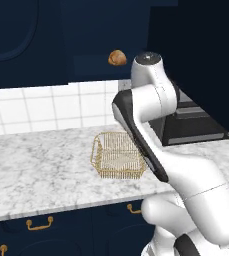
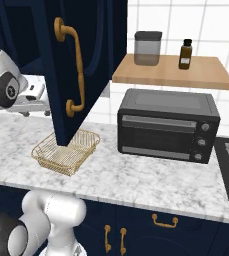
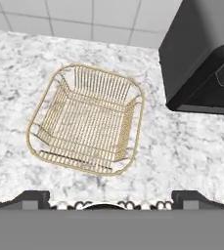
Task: Open the cabinet, pick up the bread from the cabinet and place it in the basket. Then move the basket to the dining counter.
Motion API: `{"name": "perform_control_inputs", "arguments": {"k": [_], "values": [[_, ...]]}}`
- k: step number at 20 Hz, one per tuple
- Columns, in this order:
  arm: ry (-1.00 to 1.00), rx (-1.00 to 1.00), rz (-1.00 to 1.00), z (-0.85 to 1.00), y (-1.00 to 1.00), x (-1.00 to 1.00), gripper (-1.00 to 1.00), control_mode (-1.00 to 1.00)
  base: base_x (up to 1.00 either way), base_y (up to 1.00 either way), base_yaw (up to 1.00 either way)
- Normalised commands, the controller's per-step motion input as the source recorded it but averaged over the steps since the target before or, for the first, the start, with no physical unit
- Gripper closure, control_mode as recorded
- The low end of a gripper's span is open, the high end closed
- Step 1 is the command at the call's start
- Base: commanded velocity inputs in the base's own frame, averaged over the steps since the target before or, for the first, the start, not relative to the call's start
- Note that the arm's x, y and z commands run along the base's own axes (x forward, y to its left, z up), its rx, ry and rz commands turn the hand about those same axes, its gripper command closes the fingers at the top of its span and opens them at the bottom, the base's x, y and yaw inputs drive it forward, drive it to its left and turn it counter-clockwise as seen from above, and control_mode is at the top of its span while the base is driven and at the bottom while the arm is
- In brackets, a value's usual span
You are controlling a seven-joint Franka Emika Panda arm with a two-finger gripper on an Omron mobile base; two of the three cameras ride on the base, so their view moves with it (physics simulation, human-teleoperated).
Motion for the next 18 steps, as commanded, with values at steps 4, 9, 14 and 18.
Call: {"name": "perform_control_inputs", "arguments": {"k": [4, 9, 14, 18], "values": [[-0.34, 0.08, 0.11, 0.33, 0.0, 0.41, -1.0, -1.0, 0.0, 0.0, 0.0], [-0.29, 0.03, 0.06, 0.82, 0.0, 0.37, -1.0, -1.0, 0.0, 0.0, 0.0], [-0.06, 0.22, -0.01, 0.49, -0.01, 0.2, -1.0, -1.0, 0.0, 0.0, 0.0], [-0.05, 0.09, 0.0, 0.45, 0.0, 0.14, -1.0, -1.0, 0.0, 0.0, 0.0]]}}
